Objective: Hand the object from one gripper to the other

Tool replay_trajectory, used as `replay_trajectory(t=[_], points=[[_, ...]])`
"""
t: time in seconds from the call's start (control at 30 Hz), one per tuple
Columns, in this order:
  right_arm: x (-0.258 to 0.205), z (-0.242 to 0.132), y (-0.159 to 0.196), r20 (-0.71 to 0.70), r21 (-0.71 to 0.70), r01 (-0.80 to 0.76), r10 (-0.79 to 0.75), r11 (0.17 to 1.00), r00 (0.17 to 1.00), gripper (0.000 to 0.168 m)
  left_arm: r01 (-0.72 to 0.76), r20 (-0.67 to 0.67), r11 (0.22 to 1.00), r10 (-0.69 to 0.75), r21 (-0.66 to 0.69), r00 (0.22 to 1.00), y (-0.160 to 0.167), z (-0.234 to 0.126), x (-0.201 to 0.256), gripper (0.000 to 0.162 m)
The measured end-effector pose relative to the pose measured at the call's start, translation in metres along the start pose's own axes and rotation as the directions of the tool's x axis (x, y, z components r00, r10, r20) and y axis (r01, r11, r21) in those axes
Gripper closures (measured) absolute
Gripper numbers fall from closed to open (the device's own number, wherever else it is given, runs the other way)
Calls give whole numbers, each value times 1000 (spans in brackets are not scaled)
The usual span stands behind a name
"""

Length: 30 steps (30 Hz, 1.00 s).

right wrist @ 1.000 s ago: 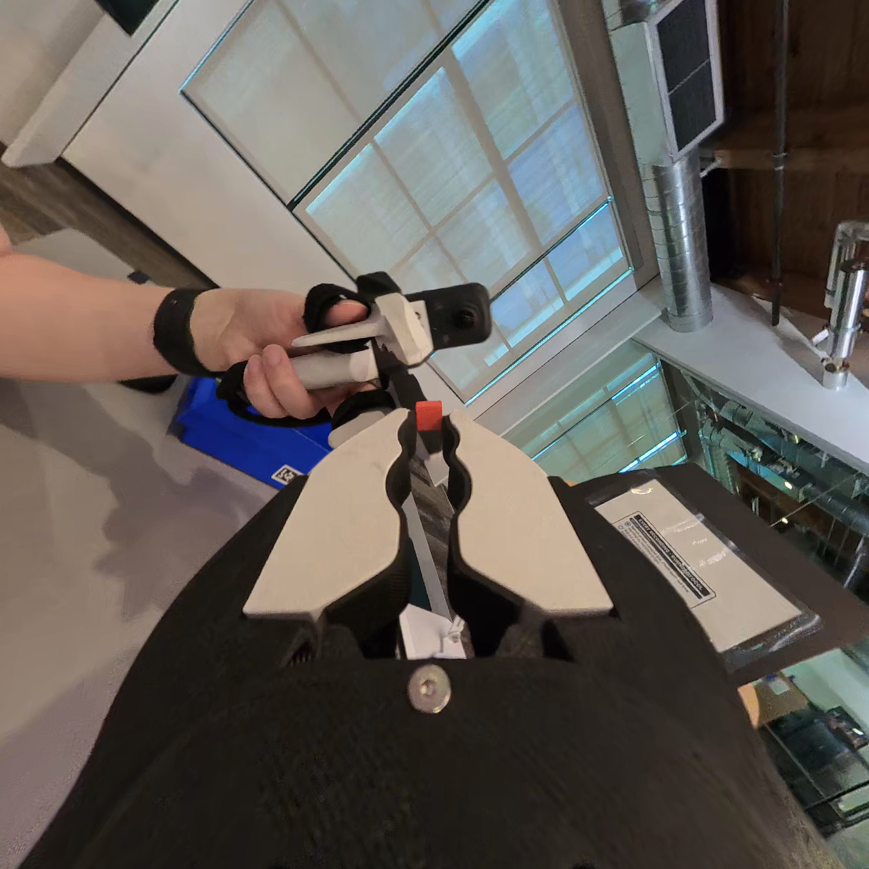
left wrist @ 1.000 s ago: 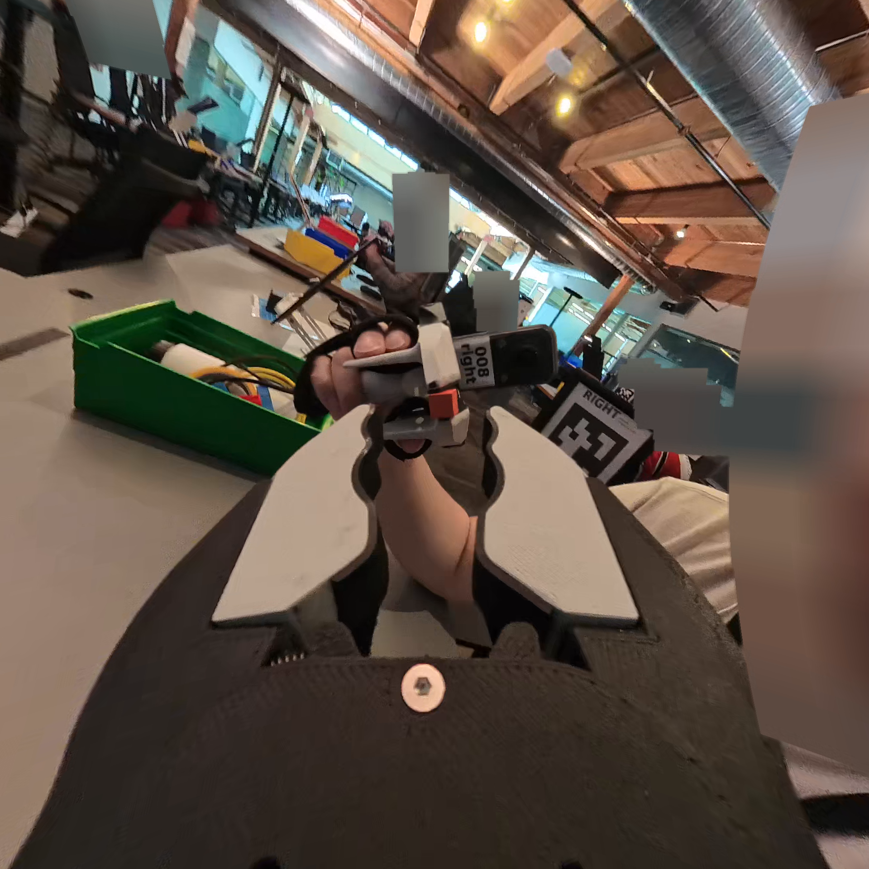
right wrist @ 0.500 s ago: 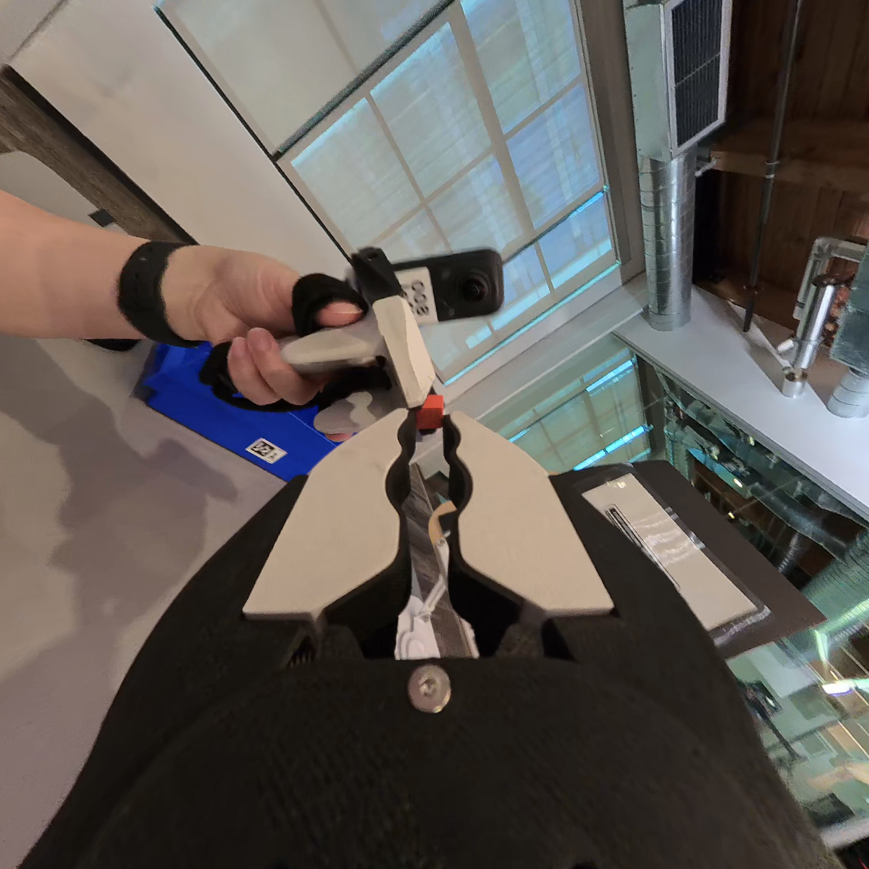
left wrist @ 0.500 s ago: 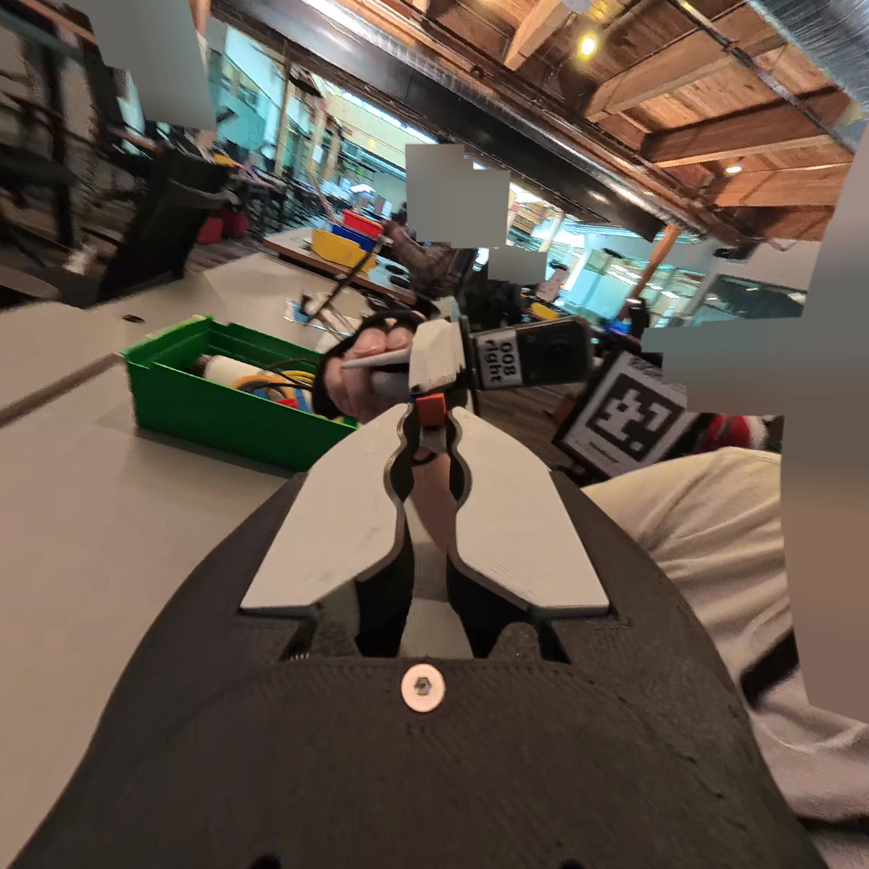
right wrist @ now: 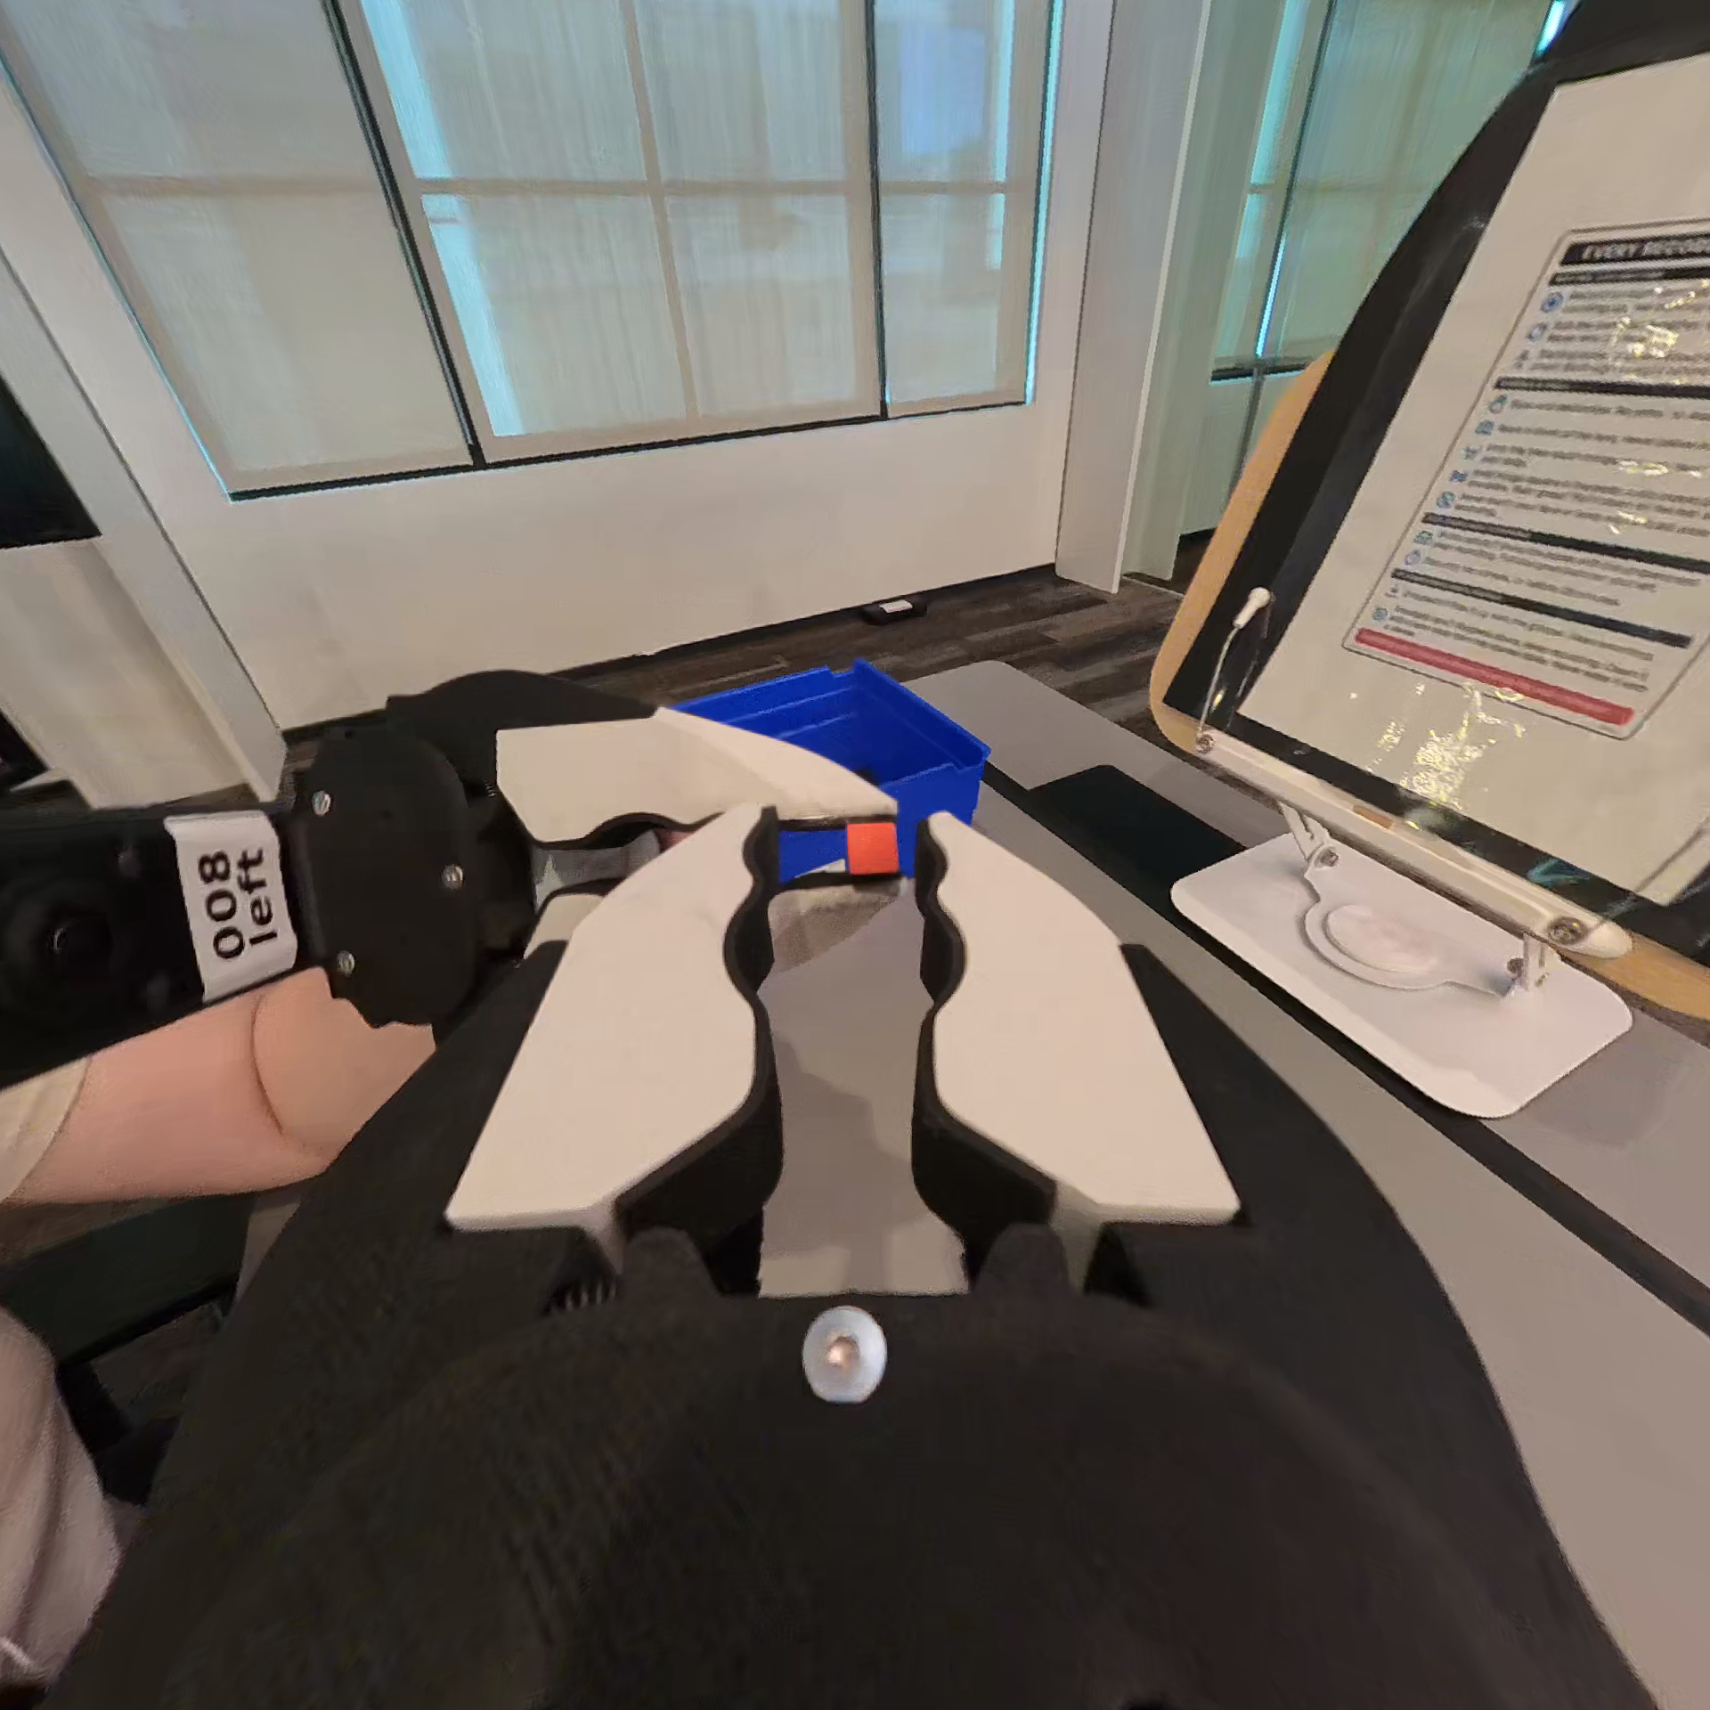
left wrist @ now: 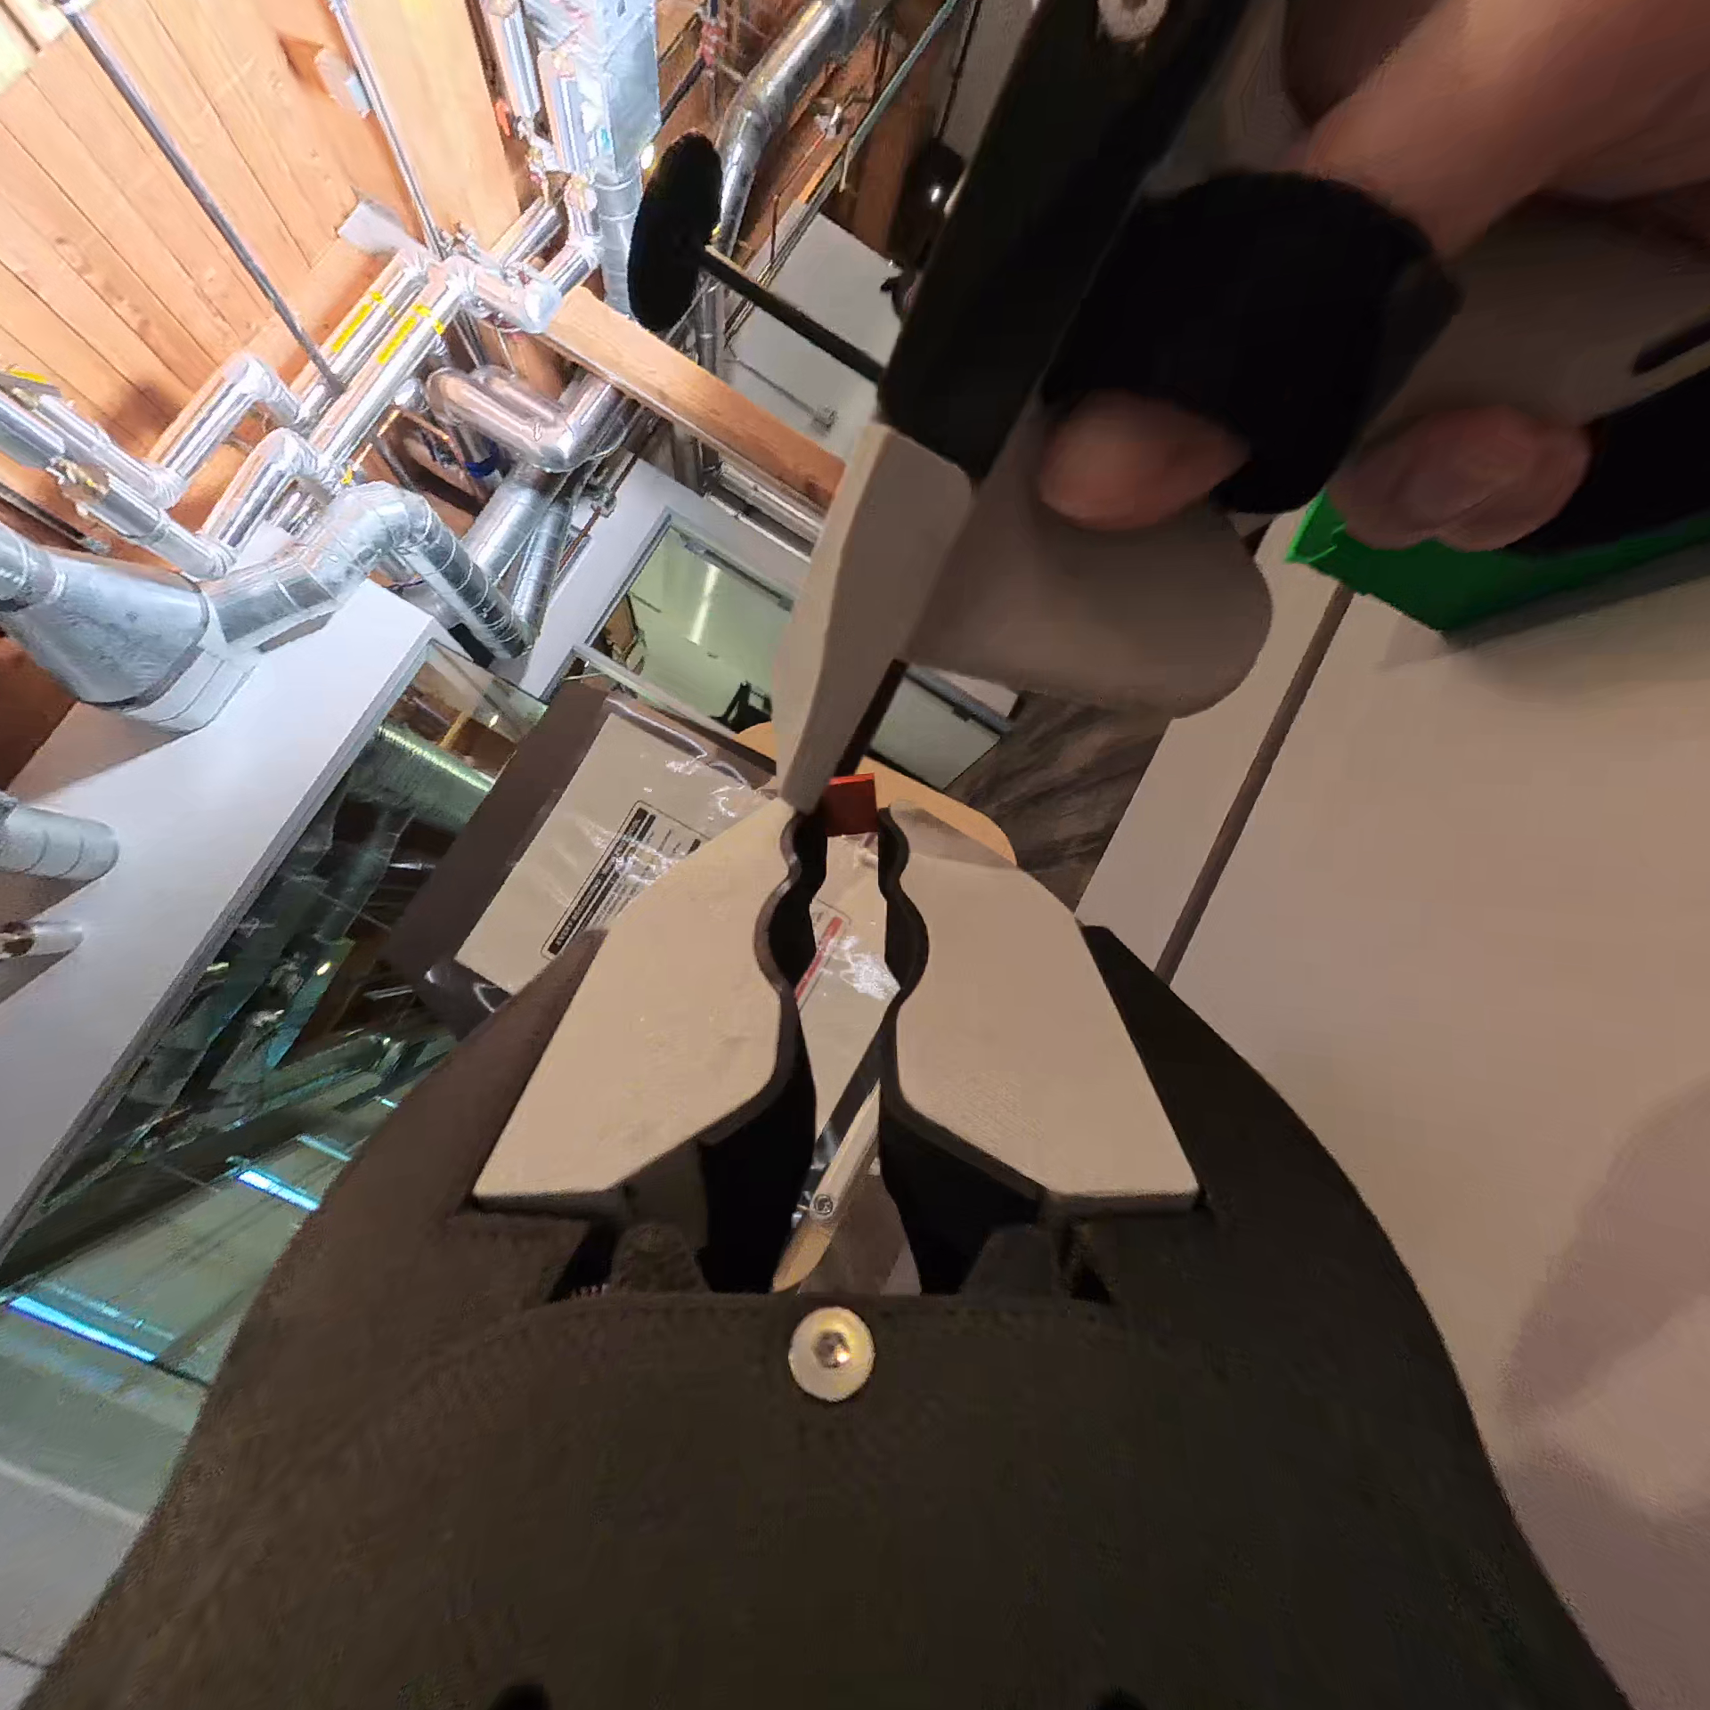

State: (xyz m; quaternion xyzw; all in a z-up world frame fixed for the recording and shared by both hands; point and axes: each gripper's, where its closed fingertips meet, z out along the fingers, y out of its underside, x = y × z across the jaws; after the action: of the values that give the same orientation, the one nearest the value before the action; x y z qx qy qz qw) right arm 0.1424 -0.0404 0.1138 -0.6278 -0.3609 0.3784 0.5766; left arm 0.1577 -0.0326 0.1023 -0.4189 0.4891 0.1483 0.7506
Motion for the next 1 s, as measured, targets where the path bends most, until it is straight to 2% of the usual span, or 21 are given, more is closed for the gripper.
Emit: replay_trajectory(t=[0.2,0.37,0.47,0.53,0.6,0.63,0.67,0.73,0.8,0.87,0.93,1.0], points=[[2,-4,7,-19,-69,22,-23,997,1000,141,32,-7,999,-31,30,999,-5,-2,0,152],[0,-2,9,31,-68,9,-7,998,999,158,16,-13,998,-15,53,1000,-9,-3,3,152],[1,-5,7,56,-53,4,-1,999,998,158,200,-73,977,-195,75,978,-12,-2,4,150],[-1,-11,-5,127,36,-35,30,999,991,158,391,-171,918,-375,72,911,-17,-4,2,136],[-12,-26,-26,310,185,-116,54,976,949,158,592,-290,804,-555,52,780,-24,-9,-2,128],[-15,-37,-37,406,256,-183,66,949,912,158,689,-351,724,-636,37,687,-27,-12,-6,124],[-19,-51,-47,510,331,-240,41,913,859,158,784,-419,621,-710,8,566,-32,-16,-10,120],[-29,-82,-58,633,485,-275,-117,830,765,158,927,-563,364,-787,-94,252,-42,-26,-18,120],[-32,-96,-54,589,617,-199,-279,762,758,158,966,-662,136,-748,-220,-46,-50,-35,-26,121],[-37,-97,-45,536,675,-108,-384,730,752,158,937,-691,-30,-666,-349,-279,-54,-39,-29,123],[-46,-96,-37,515,706,-57,-456,706,726,158,872,-684,-135,-569,-470,-457,-60,-41,-24,126],[-52,-92,-31,490,733,-18,-510,680,707,158,807,-659,-157,-500,-570,-563,-69,-42,-10,124]])
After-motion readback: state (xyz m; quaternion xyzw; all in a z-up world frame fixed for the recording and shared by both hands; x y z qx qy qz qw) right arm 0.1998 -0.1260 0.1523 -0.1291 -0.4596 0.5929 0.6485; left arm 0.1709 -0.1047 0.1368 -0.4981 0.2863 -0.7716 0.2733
